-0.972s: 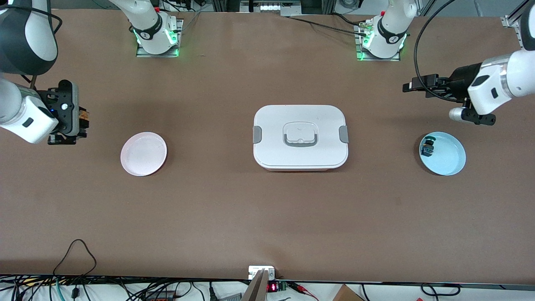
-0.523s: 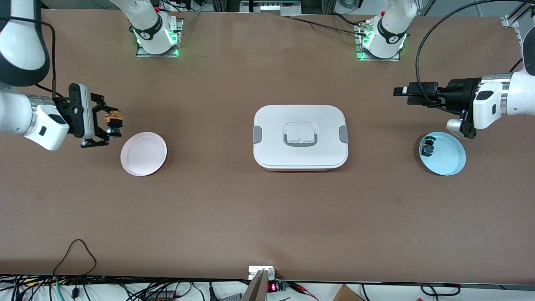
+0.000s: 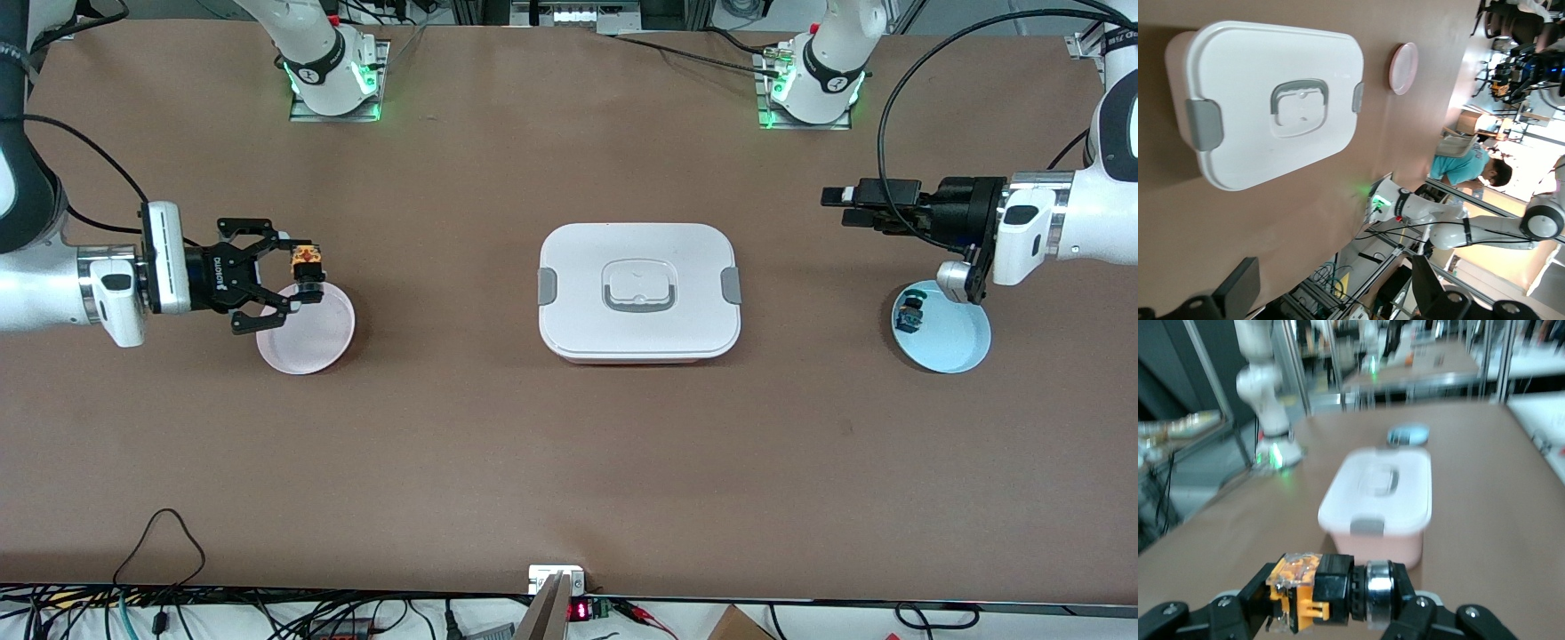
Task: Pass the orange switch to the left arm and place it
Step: 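Carry the switch over the box while the left gripper approaches it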
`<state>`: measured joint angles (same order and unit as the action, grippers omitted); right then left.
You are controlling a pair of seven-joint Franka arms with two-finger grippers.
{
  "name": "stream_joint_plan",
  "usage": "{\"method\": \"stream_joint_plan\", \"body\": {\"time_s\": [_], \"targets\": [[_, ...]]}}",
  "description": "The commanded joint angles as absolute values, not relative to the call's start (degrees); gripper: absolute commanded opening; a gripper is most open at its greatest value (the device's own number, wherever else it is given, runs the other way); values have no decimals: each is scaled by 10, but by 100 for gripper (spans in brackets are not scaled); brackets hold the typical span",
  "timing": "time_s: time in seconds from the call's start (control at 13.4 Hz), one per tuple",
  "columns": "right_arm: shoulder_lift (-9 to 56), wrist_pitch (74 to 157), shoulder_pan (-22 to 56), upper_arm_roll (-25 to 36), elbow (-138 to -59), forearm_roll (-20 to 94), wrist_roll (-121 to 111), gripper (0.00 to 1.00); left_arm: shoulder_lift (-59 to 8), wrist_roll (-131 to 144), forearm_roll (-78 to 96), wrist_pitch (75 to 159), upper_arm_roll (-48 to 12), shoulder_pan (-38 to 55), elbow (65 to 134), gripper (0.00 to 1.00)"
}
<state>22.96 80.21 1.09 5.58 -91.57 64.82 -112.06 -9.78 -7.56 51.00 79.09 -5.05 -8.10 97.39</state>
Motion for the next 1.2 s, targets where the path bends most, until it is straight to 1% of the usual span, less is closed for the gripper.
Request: {"method": "stream_joint_plan", "body": {"time_s": [0.0,0.3,0.52,0.67,0.97,1.12], "targets": [[224,780,3,52,-961,757,-1169,0,-109,-96,562,802,-49,-80,984,100],[230,766,11,46,-980,830,-1189,0,-109,-150,640,834,-49,-62,1026,100],[235,784,50,44,-986,882,-1191,0,-114,-161,724,848,-49,-37,1041,100],[235,820,85,43,-986,912,-1189,1,-130,-162,784,848,-49,-29,1041,100],[235,899,149,43,-988,981,-1179,1,-155,-171,831,848,-50,-18,1041,100],[235,960,191,43,-984,1026,-1173,1,-164,-183,847,849,-50,0,1041,100]]}}
